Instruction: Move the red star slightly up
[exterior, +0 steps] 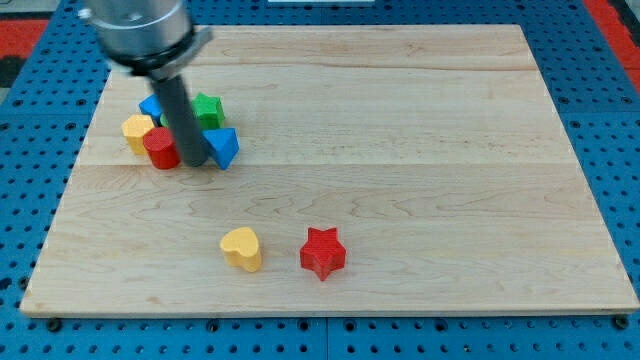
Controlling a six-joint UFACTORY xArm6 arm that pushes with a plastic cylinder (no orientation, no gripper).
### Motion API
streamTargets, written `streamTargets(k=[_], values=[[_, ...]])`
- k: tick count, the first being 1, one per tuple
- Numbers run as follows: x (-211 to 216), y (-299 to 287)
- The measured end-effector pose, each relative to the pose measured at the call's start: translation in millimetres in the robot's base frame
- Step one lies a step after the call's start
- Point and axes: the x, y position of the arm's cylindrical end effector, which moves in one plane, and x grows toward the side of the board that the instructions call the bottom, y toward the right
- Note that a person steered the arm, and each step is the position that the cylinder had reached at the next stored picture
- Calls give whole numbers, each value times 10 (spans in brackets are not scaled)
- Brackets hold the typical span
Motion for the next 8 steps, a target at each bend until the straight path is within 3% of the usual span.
streamTargets(k=[1,3,5,6,7,8], values=[[-118,542],[-577,745],[494,1429],[909,2352],[1703,1954],[1468,1158]])
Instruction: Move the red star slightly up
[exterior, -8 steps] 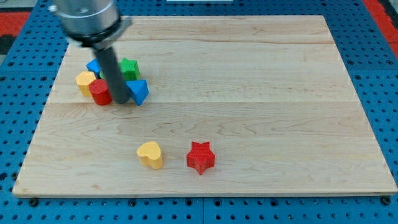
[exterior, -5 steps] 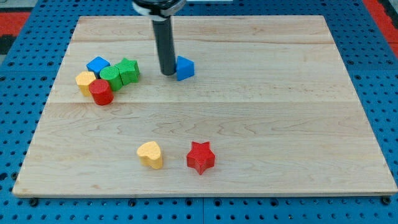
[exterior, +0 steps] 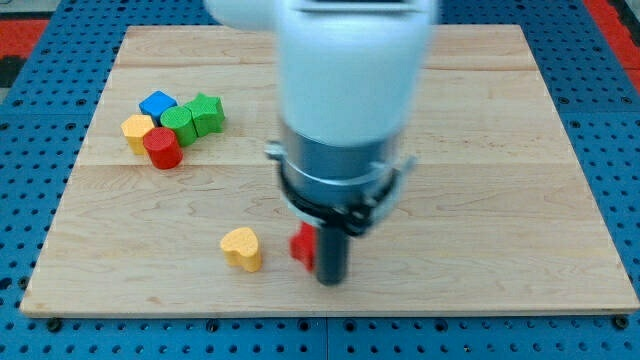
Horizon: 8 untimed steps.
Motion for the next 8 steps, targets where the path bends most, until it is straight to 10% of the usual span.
streamTargets(k=[8], values=[[-923,-330]])
